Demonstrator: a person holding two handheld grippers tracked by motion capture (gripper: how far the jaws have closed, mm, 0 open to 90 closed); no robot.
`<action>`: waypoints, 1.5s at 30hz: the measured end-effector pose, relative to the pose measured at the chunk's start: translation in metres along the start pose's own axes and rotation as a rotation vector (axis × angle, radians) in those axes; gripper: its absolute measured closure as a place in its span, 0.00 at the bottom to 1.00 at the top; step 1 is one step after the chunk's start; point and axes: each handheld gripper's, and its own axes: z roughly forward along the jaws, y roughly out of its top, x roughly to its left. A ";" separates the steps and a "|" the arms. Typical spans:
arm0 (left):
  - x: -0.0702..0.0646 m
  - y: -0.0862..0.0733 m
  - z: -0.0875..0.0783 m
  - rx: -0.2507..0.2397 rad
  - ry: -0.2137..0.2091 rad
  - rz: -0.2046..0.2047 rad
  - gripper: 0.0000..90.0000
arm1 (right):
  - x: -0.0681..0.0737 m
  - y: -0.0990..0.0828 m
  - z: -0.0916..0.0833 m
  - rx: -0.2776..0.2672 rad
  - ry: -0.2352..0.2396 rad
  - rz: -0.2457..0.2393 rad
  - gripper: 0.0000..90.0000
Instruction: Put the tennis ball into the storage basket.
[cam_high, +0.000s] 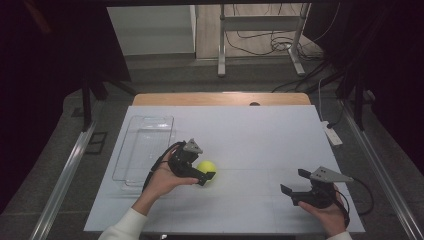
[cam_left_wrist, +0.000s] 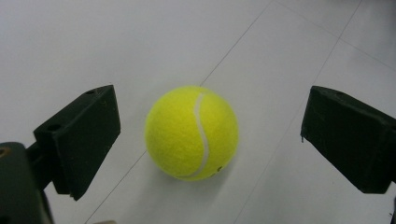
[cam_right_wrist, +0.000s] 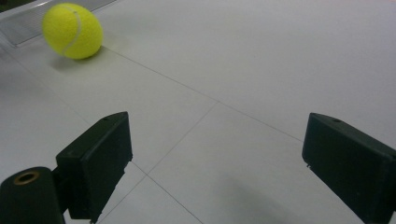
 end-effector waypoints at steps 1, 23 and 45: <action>0.000 0.000 0.001 0.004 0.001 0.001 0.05 | 0.000 0.000 0.000 0.000 0.000 0.000 0.10; -0.003 0.004 0.023 0.086 0.000 0.018 0.02 | 0.000 0.000 -0.001 -0.003 0.001 0.005 0.10; 0.004 0.000 0.038 0.153 0.005 -0.045 0.03 | -0.001 -0.001 0.000 -0.001 0.002 0.007 0.10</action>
